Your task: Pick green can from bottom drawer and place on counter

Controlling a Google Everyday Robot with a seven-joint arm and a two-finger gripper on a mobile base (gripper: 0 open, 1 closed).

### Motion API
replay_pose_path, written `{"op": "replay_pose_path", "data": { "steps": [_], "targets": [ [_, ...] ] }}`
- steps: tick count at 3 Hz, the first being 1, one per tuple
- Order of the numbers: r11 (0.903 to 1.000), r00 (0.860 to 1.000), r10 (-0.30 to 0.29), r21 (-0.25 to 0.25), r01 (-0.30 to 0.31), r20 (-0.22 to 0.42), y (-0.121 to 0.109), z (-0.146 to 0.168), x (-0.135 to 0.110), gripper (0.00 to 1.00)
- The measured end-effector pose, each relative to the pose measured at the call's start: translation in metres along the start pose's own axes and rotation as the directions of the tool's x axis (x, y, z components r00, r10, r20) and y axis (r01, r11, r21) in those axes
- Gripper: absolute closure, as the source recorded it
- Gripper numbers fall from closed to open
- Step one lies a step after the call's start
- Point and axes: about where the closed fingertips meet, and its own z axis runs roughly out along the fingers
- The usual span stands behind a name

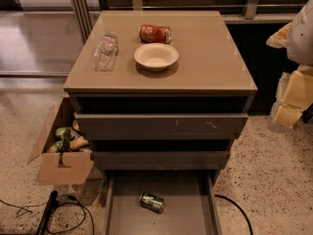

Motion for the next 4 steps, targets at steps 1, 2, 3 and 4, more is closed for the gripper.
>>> {"op": "replay_pose_path", "data": {
  "steps": [1, 2, 3, 4],
  "targets": [
    [1.0000, 1.000, 0.000, 0.000, 0.000, 0.000, 0.000, 0.000, 0.000, 0.00],
    [0.9990, 0.998, 0.041, -0.020, -0.040, 0.037, 0.004, 0.019, 0.005, 0.00],
    [0.9914, 0.987, 0.110, -0.083, -0.101, 0.119, 0.010, 0.063, 0.023, 0.00],
    [0.9769, 0.958, 0.177, -0.159, -0.143, 0.228, 0.020, 0.124, 0.036, 0.00]
  ]
}}
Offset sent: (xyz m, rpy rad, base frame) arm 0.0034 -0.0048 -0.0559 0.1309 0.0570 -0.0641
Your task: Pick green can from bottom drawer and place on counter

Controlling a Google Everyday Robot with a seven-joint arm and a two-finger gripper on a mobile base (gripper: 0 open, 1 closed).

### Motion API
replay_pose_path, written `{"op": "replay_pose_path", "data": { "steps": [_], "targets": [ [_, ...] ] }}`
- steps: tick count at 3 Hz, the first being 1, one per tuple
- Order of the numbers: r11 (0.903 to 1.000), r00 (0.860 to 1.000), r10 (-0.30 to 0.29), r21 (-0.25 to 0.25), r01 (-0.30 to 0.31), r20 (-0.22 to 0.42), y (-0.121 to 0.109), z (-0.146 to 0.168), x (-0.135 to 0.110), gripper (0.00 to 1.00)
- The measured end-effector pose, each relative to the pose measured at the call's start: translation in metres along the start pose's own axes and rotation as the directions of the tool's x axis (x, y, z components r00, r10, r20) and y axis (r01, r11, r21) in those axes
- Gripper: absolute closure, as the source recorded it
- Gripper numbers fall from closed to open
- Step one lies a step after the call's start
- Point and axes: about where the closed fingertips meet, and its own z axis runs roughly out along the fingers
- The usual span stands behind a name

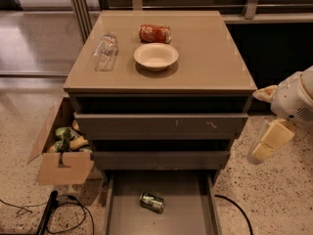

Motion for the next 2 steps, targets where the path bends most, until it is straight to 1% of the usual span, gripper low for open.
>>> {"op": "replay_pose_path", "data": {
  "steps": [1, 2],
  "targets": [
    [1.0000, 1.000, 0.000, 0.000, 0.000, 0.000, 0.000, 0.000, 0.000, 0.00],
    [0.9979, 0.998, 0.037, -0.054, -0.035, 0.044, 0.012, 0.023, -0.004, 0.00]
  ]
}}
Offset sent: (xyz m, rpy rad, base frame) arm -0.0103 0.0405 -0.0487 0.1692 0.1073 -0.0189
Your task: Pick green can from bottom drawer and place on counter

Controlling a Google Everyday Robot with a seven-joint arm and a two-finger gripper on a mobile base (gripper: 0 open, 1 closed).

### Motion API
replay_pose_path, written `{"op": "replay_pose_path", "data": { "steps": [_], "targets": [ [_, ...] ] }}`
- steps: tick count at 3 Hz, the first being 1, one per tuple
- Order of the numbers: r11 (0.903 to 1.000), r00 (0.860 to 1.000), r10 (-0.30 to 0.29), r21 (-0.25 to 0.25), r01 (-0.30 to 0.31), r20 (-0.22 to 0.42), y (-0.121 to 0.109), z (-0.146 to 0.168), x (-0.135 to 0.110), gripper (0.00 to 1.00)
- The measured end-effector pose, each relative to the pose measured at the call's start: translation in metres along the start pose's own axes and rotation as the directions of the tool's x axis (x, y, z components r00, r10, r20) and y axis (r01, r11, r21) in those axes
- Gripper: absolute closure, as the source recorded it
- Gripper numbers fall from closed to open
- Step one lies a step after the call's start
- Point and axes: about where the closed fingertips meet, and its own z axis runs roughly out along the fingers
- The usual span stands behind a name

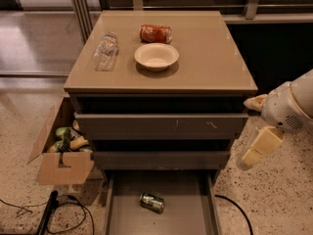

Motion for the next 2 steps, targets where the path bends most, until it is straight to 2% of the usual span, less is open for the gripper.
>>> {"op": "replay_pose_path", "data": {
  "steps": [1, 2],
  "targets": [
    [0.9960, 0.996, 0.066, -0.063, -0.063, 0.052, 0.009, 0.046, 0.012, 0.00],
    [0.9913, 0.989, 0.116, -0.072, -0.110, 0.090, 0.007, 0.092, 0.032, 0.00]
  ]
}}
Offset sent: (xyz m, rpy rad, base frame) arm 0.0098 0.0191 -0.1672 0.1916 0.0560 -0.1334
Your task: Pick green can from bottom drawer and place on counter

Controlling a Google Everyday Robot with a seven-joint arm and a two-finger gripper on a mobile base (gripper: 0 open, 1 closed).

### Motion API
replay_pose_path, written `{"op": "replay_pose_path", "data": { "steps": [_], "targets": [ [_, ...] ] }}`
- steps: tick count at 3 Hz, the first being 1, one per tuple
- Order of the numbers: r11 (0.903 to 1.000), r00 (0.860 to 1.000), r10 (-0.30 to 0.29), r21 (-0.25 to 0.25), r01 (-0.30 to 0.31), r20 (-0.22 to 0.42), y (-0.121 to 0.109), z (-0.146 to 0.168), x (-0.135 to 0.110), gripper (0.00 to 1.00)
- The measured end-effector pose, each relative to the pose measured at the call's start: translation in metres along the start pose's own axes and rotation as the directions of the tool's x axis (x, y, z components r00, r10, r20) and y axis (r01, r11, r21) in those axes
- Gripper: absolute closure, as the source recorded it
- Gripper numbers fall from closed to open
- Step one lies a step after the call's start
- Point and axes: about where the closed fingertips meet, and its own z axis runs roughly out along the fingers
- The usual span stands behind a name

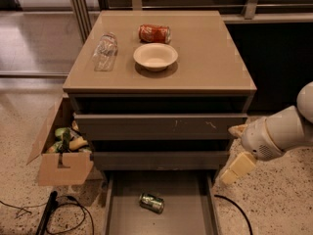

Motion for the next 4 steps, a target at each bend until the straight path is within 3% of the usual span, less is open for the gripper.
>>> {"op": "replay_pose_path", "data": {
  "steps": [1, 2, 4],
  "targets": [
    [0.9981, 0.996, -0.020, 0.060, 0.014, 0.090, -0.009, 0.026, 0.010, 0.00],
    [0.9859, 0.975, -0.115, 0.142, 0.089, 0.188, -0.022, 0.033, -0.002, 0.00],
    [0.9814, 0.971, -0.145, 0.152, 0.116, 0.190, -0.022, 0.034, -0.004, 0.00]
  ]
}}
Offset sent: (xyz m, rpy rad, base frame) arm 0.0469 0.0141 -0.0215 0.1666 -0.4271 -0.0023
